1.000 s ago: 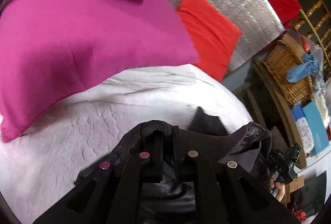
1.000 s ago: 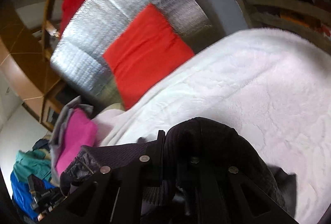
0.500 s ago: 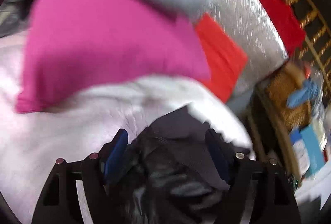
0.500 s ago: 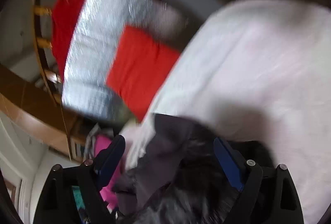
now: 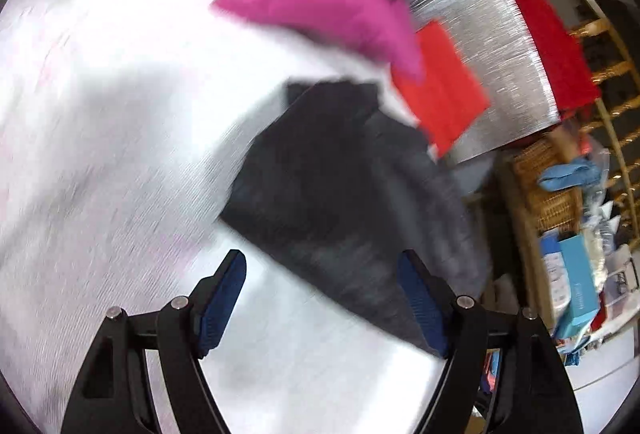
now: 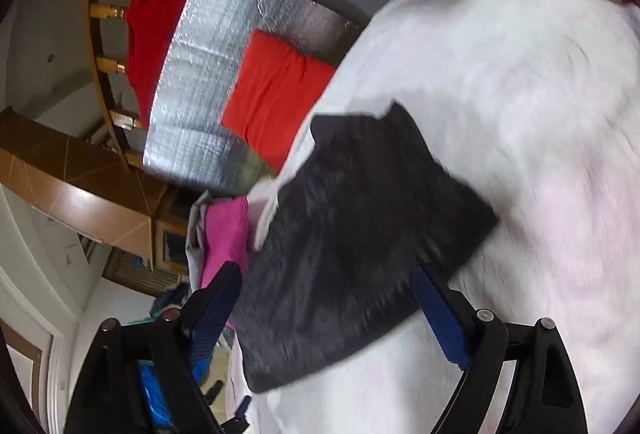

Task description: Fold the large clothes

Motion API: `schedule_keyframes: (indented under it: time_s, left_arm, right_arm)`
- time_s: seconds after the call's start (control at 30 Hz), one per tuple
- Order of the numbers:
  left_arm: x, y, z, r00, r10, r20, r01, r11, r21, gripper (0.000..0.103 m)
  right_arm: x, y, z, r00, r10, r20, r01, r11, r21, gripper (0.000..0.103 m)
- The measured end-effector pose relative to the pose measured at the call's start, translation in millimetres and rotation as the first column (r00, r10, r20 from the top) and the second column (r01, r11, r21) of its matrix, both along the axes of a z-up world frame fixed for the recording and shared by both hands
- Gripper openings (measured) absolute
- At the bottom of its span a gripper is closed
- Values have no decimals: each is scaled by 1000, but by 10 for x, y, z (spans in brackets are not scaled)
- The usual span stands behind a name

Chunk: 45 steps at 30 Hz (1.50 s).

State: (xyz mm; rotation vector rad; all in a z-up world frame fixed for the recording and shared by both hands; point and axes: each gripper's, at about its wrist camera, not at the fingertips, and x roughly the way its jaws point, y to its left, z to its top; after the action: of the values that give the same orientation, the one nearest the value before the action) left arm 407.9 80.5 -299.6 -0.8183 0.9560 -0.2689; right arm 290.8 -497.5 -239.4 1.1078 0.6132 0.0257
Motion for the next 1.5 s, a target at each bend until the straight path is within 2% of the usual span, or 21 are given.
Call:
schedule_keyframes:
  time_s: [0.13,0.27,0.37,0.47,0.57,0.63,0.67,0.7,0.73,0.8,0.87,0.9,1.0,1.13,1.3,1.4,1.5]
  left_arm:
    - [42,100,-163,997,67,-49,-71,993,-92,79]
    - [261,128,-311,989,120,-81,-129,984,-120,79]
    - [441,98,-342,984,163,-73,-173,973,-151,79]
    - [560,52,-353,981,178,-73,-187,971,-151,80]
    - [637,4,-349,978,201,-53,-208,960,-187,80]
    - [691,-15,-380,979,202,-38,-205,957,-207,79]
    - [720,-30,-380,979,204,-27,-205,956,-211,75]
    - [741,-47,-376,979,203,-13,-201,958,-204,66]
    - [746,-60,-377,980,198,-7,-196,963,-185,46]
    - [759,-88,-380,982,189,5,-186,970,-157,36]
    - [725,-97,-322,982,185,31,-178,973,-147,26]
    - [704,-100,-285,982,184,42,-177,974,-143,25]
    - [538,-44,-158,981,178,76,-168,978,-127,22]
    - [259,34,-113,987,147,65,-140,985,-106,21]
    - [-295,131,-58,991,111,71,-109,993,-38,21]
    - [-644,185,-69,992,98,86,-97,995,-12,21]
    - [-1094,242,-114,992,85,93,-87,996,14,21]
  right_arm:
    - [50,42,-232,998,-22,-62,24,999,37,90]
    - [265,-23,-468,993,-69,-97,76,994,73,90]
    - [432,-59,-654,988,-84,-126,100,987,123,89]
    - [556,-59,-628,990,-112,-90,120,989,83,89]
    - [731,-27,-658,989,-126,-80,130,990,46,89]
    - [800,-5,-651,988,-133,-74,134,991,8,83]
    - [836,8,-655,986,-140,-88,139,990,-21,70]
    - [850,11,-671,984,-146,-104,142,989,-37,52]
    - [847,-6,-692,983,-150,-109,148,989,-31,49]
    - [818,-18,-638,985,-142,-97,140,990,-32,40]
    - [778,32,-490,988,-125,-92,113,985,-127,35]
    - [764,66,-431,989,-118,-91,102,982,-159,33]
    - [613,99,-327,991,-92,-97,74,982,-175,32]
    - [338,134,-276,988,-63,-143,34,980,-194,32]
    - [-217,195,-361,979,-30,-203,-3,987,-162,32]
    - [-606,180,-431,978,-27,-206,0,992,-130,32]
    - [-991,212,-456,977,-27,-210,-4,989,-146,32]
